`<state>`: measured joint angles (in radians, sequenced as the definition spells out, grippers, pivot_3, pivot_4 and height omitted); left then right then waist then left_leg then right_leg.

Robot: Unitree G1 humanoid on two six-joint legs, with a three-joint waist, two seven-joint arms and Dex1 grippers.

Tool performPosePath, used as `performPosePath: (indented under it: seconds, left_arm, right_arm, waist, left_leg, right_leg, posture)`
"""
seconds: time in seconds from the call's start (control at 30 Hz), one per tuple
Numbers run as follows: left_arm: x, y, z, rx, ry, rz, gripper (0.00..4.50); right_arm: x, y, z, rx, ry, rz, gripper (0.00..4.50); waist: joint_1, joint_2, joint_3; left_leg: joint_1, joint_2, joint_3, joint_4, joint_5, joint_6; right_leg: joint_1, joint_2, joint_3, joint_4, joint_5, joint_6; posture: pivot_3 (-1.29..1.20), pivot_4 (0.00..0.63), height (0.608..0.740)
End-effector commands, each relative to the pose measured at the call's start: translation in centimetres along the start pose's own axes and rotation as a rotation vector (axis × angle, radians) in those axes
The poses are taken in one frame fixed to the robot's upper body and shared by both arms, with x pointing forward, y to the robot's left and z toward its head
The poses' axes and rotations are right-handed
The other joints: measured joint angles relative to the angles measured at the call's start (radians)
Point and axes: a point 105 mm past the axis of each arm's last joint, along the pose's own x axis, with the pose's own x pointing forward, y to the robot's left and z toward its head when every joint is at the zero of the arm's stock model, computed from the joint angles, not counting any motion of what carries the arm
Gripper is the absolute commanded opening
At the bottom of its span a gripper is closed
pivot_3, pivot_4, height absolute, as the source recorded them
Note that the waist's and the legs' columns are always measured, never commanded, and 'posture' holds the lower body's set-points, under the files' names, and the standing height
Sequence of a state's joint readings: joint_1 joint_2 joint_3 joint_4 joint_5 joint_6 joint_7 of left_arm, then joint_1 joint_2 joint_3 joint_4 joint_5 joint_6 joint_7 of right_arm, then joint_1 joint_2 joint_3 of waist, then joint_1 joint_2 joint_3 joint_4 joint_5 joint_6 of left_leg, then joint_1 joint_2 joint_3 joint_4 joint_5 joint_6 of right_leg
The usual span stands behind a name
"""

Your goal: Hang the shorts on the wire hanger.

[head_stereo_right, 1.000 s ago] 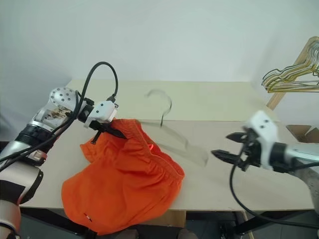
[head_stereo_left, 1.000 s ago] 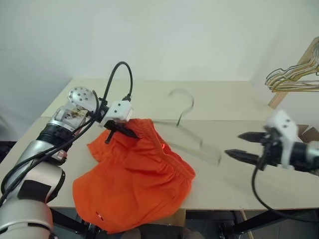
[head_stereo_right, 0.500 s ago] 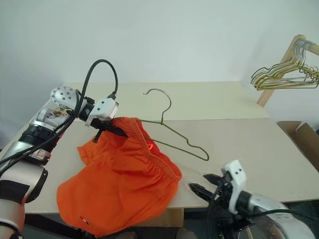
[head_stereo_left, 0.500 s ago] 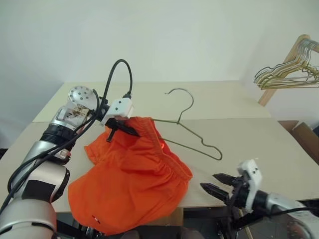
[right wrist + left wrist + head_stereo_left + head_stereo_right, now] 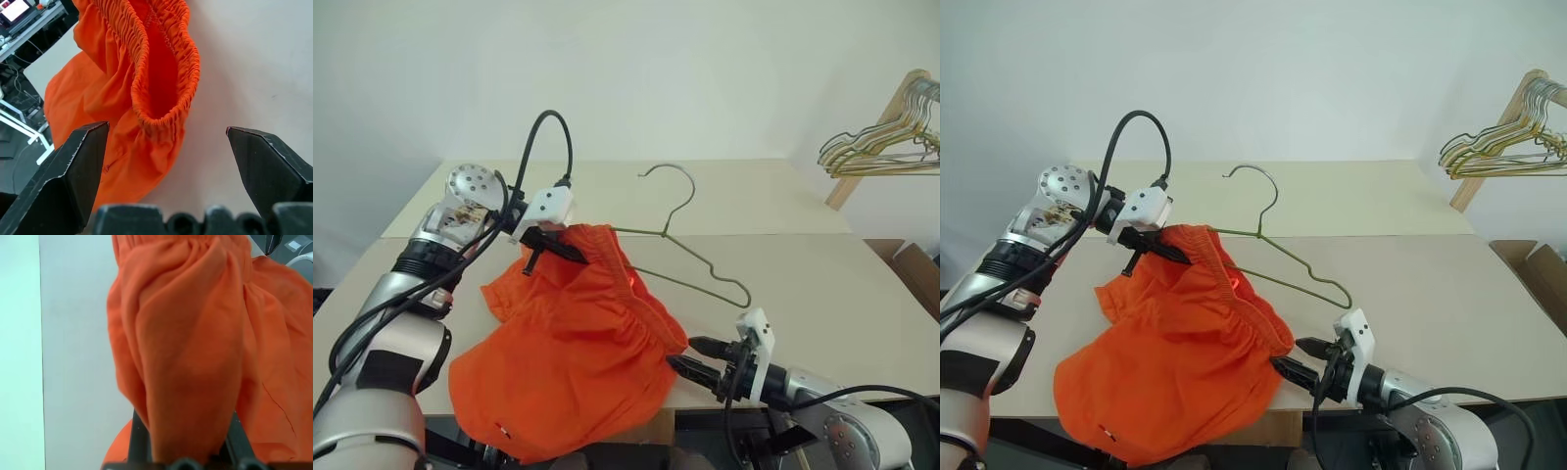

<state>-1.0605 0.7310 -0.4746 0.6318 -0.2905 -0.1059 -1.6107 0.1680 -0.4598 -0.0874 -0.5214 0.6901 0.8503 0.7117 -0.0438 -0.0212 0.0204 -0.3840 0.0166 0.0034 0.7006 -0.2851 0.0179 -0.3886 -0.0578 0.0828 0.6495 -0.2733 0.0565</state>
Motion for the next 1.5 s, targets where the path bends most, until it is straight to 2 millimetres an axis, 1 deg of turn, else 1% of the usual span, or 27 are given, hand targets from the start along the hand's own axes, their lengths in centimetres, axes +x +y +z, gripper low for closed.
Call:
performPosePath:
  seconds: [0.03,0.27,0.3,0.37,0.5,0.6,0.63,0.67,0.77,0.9,1.1,1.33,1.43,1.5]
  left_arm:
    - [-0.8,0.6,1.3,0.044,-0.015,0.024,0.00]
    - [-0.7,0.9,1.4,0.060,-0.015,0.029,0.00]
    - [-0.7,1.0,1.5,0.066,-0.015,0.033,0.00]
    - [-0.9,1.3,1.8,0.071,-0.022,0.048,0.00]
    - [-0.9,1.5,1.7,0.075,-0.023,0.057,0.00]
    - [-0.9,1.5,1.6,0.075,-0.030,0.062,0.00]
    - [-0.9,1.5,1.6,0.075,-0.031,0.063,0.00]
    - [-0.9,1.5,1.6,0.074,-0.031,0.064,0.00]
    - [-1.0,1.3,1.3,0.066,-0.025,0.067,0.00]
    - [-1.3,1.1,0.9,0.057,-0.016,0.071,0.00]
    - [-1.5,0.8,0.4,0.043,-0.005,0.071,0.00]
    - [-2.4,-0.3,-2.0,0.031,0.088,0.060,0.00]
    - [-2.6,-0.5,-2.5,0.033,0.109,0.055,0.00]
    - [-2.7,-0.8,-3.1,0.062,0.156,0.038,0.00]
  right_arm:
    - [0.2,0.2,0.5,-0.014,0.007,0.022,4.48]
    - [2.7,-0.9,0.5,0.052,0.035,0.047,4.48]
    - [2.8,-1.1,0.4,0.051,0.040,0.047,4.31]
    - [2.7,-1.0,1.0,0.048,0.021,0.063,3.89]
    - [2.2,-1.3,1.4,0.046,0.014,0.071,2.58]
    - [1.8,-1.5,1.6,0.035,0.018,0.065,1.76]
    - [1.6,-1.6,1.7,0.034,0.018,0.064,1.38]
    - [1.6,-1.6,1.8,0.034,0.017,0.064,1.11]
    - [0.9,-2.5,2.7,0.031,-0.016,0.023,0.07]
    - [-0.2,-3.5,4.5,0.031,-0.063,-0.004,0.03]
    - [-1.9,-3.9,6.7,0.006,-0.102,-0.020,0.03]
    - [-5.5,-4.8,7.9,-0.076,-0.020,-0.041,0.03]
    - [-6.3,-5.3,8.1,-0.096,0.008,-0.058,0.03]
    - [-6.6,-5.4,8.3,-0.110,0.018,-0.063,0.03]
  waist:
    - [0.000,0.000,0.000]
    - [-0.003,0.000,0.000]
    - [-0.002,0.000,0.000]
    - [0.002,0.000,0.000]
    - [0.001,0.000,0.000]
    - [0.001,0.000,0.000]
    - [0.001,0.000,0.000]
    - [0.001,0.000,0.000]
    - [0.000,0.000,0.000]
    - [0.000,0.000,0.000]
    - [0.002,0.000,0.000]
    - [0.002,0.000,0.000]
    - [0.001,0.000,0.000]
    - [0.001,0.000,0.000]
  left_leg:
    - [0.000,0.000,0.000,0.000,0.000,0.000]
    - [0.000,0.000,0.000,0.000,0.000,0.000]
    - [0.000,0.000,0.000,0.000,0.000,0.000]
    - [-0.001,0.000,0.000,0.000,0.000,0.000]
    - [-0.002,0.000,0.000,0.000,0.000,0.000]
    - [-0.001,0.000,0.000,0.000,0.000,0.000]
    - [-0.001,0.000,0.000,0.000,0.000,0.000]
    - [-0.001,0.000,0.000,0.000,0.000,0.000]
    - [-0.001,0.000,0.000,0.000,0.000,0.000]
    - [-0.001,0.000,0.000,0.000,0.000,0.000]
    - [-0.001,0.000,0.000,0.000,0.000,0.000]
    - [-0.001,0.000,0.000,0.000,0.000,0.000]
    - [-0.001,0.000,0.000,0.000,0.000,0.000]
    - [-0.001,0.000,0.000,0.000,0.000,0.000]
  right_leg:
    - [0.000,0.000,0.000,0.000,0.000,0.000]
    - [0.000,0.000,0.000,0.000,0.000,0.000]
    - [0.000,0.000,0.000,0.000,0.000,0.000]
    - [0.000,0.000,0.000,0.000,0.000,0.000]
    - [0.000,0.000,0.000,-0.001,0.000,0.000]
    - [0.000,0.000,0.000,0.000,0.000,0.000]
    - [0.000,0.000,0.000,0.000,0.000,0.000]
    - [0.000,0.000,0.000,0.000,0.000,0.000]
    - [0.000,0.000,0.000,0.000,0.000,0.000]
    - [0.000,0.000,0.000,0.000,0.000,0.000]
    - [0.000,0.000,0.000,0.000,0.000,0.000]
    - [0.000,0.000,0.000,0.000,0.000,0.000]
    - [0.000,0.000,0.000,0.000,0.000,0.000]
    - [0.000,-0.001,0.000,0.000,0.000,0.000]
  posture:
    - [-0.06,0.000,0.740]
    - [-0.05,0.000,0.740]
    - [-0.05,0.000,0.740]
    - [-0.05,0.000,0.740]
    - [-0.05,0.000,0.740]
    - [-0.04,0.000,0.740]
    - [-0.04,0.000,0.740]
    - [-0.04,0.000,0.740]
    - [-0.04,0.000,0.740]
    - [-0.04,0.000,0.740]
    - [-0.05,0.000,0.740]
    - [-0.06,0.000,0.740]
    - [-0.06,0.000,0.740]
    - [-0.06,0.000,0.740]
